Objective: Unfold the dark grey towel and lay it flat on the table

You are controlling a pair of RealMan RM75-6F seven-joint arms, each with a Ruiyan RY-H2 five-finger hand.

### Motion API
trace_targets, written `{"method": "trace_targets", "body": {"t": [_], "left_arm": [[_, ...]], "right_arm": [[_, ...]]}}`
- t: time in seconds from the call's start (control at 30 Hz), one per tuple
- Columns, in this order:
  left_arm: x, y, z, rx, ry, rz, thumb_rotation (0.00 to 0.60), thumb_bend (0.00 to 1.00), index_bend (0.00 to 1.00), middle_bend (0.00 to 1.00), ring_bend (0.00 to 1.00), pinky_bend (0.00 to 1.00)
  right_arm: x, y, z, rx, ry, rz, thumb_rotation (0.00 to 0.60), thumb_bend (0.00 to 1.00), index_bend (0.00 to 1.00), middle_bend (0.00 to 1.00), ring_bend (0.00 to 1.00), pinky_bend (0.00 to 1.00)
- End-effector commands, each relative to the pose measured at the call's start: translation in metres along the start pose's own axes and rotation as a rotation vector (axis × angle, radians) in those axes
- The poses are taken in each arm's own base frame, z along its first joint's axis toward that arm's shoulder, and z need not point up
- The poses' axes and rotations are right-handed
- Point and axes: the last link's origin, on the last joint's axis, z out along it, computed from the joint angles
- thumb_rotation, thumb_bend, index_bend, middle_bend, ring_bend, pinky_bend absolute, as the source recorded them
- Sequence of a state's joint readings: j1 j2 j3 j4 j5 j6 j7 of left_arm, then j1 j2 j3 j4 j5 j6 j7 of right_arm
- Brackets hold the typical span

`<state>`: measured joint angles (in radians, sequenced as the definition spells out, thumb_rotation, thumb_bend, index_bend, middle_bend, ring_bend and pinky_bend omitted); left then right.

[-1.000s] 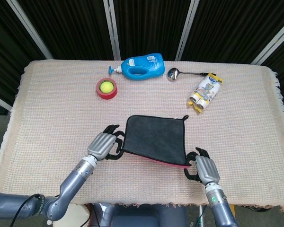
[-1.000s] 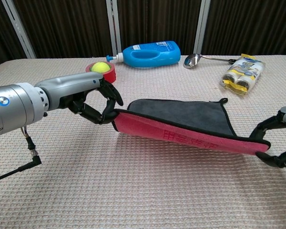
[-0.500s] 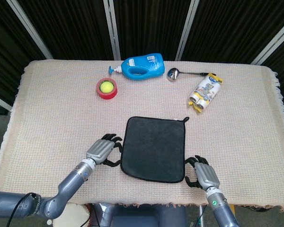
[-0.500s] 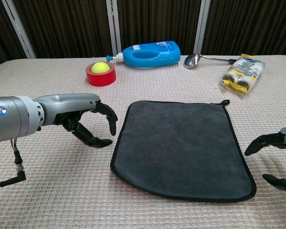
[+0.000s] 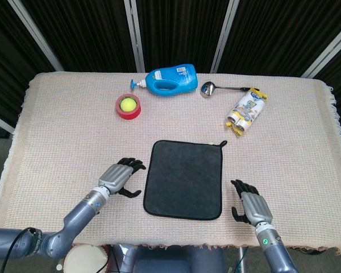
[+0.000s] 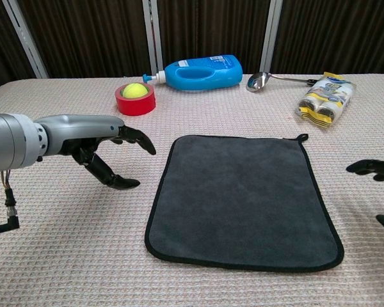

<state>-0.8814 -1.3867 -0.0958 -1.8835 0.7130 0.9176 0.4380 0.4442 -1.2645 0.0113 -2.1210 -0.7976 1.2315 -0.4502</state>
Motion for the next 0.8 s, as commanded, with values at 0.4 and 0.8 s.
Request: {"method": "trace_targets", "body": {"t": [0.4, 0.8], "left_arm": [[0.035, -0.067, -0.076, 0.103, 0.296, 0.110, 0.600, 0.12, 0.07, 0.02, 0.00, 0.01], [0.013, -0.123, -0.185, 0.241, 0.501, 0.102, 0.600, 0.07, 0.01, 0.00, 0.00, 0.00]], "right_arm": [[0.066, 0.067, -0.009, -0.054, 0.209, -0.089, 0.600, 0.39, 0.00, 0.01, 0.00, 0.00], [0.084, 0.127, -0.042, -0.079, 0.370, -0.076, 0.600, 0.38, 0.00, 0.00, 0.00, 0.00]]}}
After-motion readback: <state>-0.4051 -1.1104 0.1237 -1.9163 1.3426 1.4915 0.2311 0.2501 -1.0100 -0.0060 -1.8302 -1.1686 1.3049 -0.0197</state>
